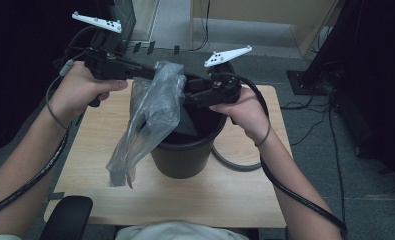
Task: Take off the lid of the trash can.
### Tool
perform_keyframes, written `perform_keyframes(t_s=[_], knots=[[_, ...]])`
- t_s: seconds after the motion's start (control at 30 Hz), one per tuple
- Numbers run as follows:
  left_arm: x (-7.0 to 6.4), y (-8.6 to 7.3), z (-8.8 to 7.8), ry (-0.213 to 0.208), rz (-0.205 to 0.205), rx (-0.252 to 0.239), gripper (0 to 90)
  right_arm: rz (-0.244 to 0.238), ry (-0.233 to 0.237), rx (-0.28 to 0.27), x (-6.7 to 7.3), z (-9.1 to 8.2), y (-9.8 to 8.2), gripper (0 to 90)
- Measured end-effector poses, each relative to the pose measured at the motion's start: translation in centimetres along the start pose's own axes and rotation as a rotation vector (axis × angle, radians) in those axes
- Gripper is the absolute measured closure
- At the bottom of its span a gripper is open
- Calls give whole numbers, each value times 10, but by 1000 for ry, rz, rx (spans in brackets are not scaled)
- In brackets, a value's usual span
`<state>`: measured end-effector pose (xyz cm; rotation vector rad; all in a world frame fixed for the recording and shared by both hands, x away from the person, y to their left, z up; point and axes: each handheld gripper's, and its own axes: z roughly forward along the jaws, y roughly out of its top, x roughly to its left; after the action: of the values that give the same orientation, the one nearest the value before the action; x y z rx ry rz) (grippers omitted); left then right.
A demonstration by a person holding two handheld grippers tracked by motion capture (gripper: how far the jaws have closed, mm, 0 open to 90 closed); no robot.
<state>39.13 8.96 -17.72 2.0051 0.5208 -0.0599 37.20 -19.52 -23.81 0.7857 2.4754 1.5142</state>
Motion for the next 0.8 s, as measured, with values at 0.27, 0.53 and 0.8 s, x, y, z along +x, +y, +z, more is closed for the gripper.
perform_keyframes(t_s=[0.27, 0.53, 0.8], knots=[[13, -10, 6, 16, -33, 23, 850, 2, -66, -30, -8, -12, -5, 371], [20, -16, 14, 35, -29, 32, 736, 15, -86, -69, -10, -19, -5, 371], [26, -26, 13, 51, 16, -9, 468, 26, -107, -70, -12, -23, -16, 371]])
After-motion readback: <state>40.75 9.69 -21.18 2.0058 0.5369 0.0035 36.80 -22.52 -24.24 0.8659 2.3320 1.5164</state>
